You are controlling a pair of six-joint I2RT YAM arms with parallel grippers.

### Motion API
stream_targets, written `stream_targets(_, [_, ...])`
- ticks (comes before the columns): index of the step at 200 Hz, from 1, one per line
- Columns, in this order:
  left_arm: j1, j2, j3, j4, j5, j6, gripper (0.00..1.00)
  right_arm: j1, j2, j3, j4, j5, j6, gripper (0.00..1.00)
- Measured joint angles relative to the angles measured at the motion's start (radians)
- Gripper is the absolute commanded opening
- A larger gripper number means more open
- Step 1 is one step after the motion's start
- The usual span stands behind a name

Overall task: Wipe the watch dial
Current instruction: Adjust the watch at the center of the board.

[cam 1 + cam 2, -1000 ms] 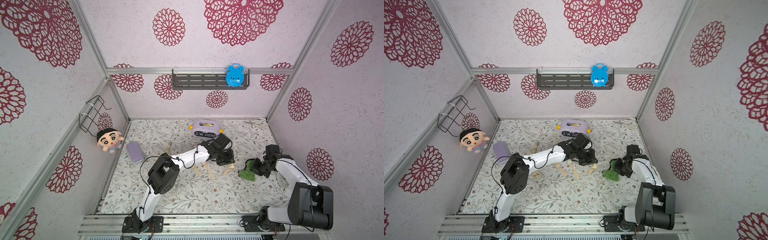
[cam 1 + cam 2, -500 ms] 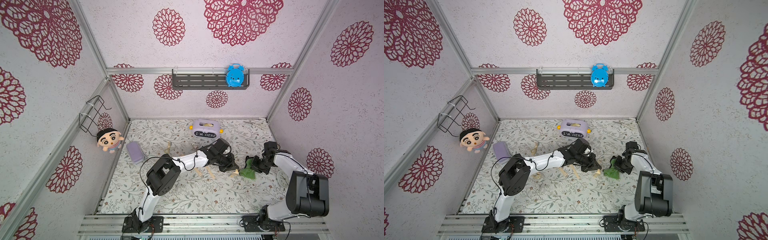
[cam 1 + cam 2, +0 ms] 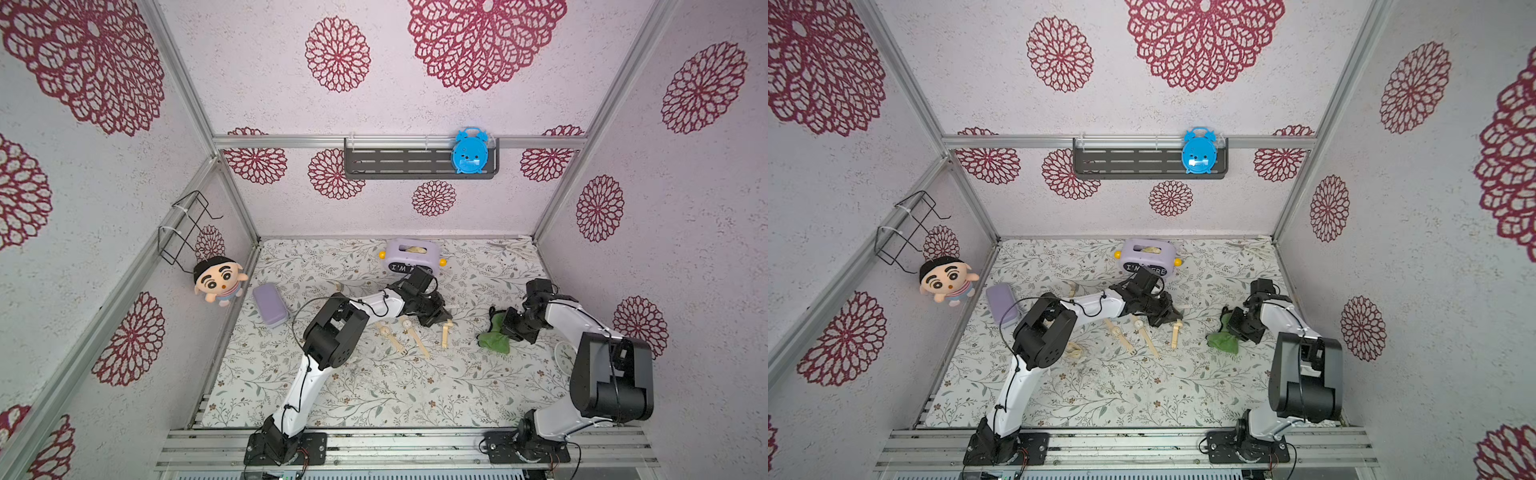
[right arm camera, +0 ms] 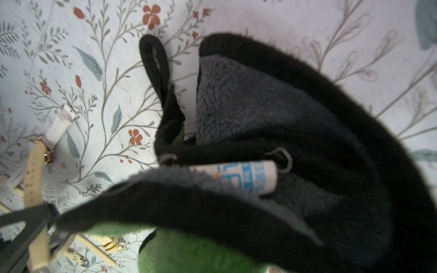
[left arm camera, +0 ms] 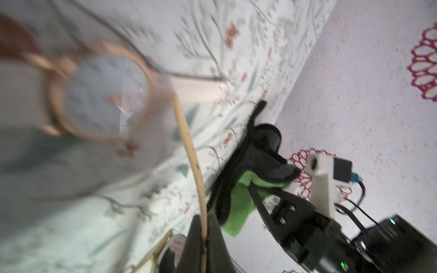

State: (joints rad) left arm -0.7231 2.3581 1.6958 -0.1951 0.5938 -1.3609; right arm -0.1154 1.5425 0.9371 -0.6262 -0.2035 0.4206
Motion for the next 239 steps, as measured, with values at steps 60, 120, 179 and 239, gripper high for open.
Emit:
stream_targets(60, [0.024, 0.029, 0.054, -0.120, -0.121, 0.116, 0.00, 0.048, -0.041, 0.000, -0.010, 0.001, 0.011, 0.00])
stream_targets(120, [0.024, -0.063, -0.008, -0.200, -0.302, 0.207, 0.57, 0.132, -0.111, -0.001, -0.018, 0.001, 0.038, 0.00])
stream_targets(179, [0.018, -0.145, -0.040, -0.298, -0.417, 0.267, 0.92, 0.139, -0.140, -0.008, -0.024, 0.002, 0.051, 0.00])
stream_targets(239, [-0.067, -0.155, 0.011, -0.499, -0.492, 0.316, 0.76, 0.142, -0.158, -0.016, -0.026, 0.002, 0.052, 0.00])
